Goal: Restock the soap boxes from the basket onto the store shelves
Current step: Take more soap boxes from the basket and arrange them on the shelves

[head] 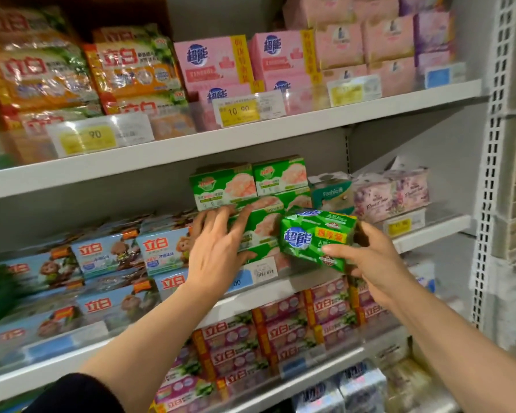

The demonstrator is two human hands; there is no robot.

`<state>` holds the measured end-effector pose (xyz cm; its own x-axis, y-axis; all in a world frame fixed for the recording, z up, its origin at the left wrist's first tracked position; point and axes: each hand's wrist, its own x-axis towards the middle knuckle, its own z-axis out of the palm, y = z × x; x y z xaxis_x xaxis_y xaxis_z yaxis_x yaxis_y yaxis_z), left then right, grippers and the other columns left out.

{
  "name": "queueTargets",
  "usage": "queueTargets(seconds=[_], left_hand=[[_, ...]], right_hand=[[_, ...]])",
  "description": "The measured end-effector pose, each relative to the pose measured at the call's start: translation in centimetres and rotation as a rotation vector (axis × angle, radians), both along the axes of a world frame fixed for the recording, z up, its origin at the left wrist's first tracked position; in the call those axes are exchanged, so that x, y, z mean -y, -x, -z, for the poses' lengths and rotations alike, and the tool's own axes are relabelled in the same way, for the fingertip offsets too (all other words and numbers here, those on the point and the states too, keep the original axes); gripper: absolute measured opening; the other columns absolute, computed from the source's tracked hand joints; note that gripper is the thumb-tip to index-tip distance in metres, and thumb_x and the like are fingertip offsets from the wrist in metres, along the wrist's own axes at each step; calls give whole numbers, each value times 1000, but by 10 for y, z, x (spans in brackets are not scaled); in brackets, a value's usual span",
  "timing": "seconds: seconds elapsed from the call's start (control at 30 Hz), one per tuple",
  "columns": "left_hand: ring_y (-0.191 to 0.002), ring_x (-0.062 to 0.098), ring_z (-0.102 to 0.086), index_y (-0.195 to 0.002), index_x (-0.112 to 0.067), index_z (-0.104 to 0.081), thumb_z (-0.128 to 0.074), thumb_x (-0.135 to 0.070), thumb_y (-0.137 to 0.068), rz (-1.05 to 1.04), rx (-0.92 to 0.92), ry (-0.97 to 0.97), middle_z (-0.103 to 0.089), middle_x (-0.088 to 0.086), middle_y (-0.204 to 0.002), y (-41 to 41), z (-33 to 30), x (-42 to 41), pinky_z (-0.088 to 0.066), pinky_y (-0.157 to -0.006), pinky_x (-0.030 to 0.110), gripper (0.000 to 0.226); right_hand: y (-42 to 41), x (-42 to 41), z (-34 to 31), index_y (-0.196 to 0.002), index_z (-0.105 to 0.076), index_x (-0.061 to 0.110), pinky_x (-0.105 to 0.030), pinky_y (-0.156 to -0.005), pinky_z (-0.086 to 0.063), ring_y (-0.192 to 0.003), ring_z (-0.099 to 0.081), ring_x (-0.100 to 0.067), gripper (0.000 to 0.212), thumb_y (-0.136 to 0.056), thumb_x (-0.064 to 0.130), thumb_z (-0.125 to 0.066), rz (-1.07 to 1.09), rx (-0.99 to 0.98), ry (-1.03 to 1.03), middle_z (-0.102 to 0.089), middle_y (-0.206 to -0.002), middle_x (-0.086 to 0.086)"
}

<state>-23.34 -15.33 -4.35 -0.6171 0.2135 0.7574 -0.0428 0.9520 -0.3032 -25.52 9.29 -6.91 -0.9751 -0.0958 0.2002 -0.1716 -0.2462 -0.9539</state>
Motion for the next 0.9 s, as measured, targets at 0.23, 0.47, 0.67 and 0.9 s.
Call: queueTargets(seconds=[0.23, 0.47, 0.67, 0.9], left_hand=[[-136, 30, -37, -151, -21, -30, -76, -42, -77, 26, 60, -19, -44, 9, -145, -9, -2, 2, -3, -120, 43, 89], [-124, 28, -48, -134, -10, -55, -66, -29, -83, 102, -95, -99, -51, 10, -137, -86, 24, 83, -23, -115, 52, 55], [-125, 31, -45, -125, -14, -56, -61, -23, -74, -13, -155, -215, -45, 13, -139, -185, 51, 186, -24, -113, 56, 52], [-123, 35, -47, -127, -8, -59, -66, -19, -70, -268, -239, -397, -49, 16, -135, -286, 75, 292, -24, -112, 52, 59]], right_hand=[[-3, 8, -8, -111, -61, 12, -26, -55, -55, -74, -72, -16, 43, -72, 8, -79, 65, -4, 64, -72, -99, -8], [-41, 46, -33, -107, -66, 19, -34, -82, -53, -94, -68, -18, 66, -46, 38, -84, -9, -191, -103, -72, -102, 0], [-100, 167, -54, -97, -66, 12, -15, -71, -52, -82, -69, -8, 53, -48, 27, -81, -334, -316, -118, -75, -90, 3], [-168, 324, -59, -101, -63, 4, -17, -65, -53, -79, -70, -11, 42, -61, 2, -76, -594, -378, -124, -75, -88, -2]])
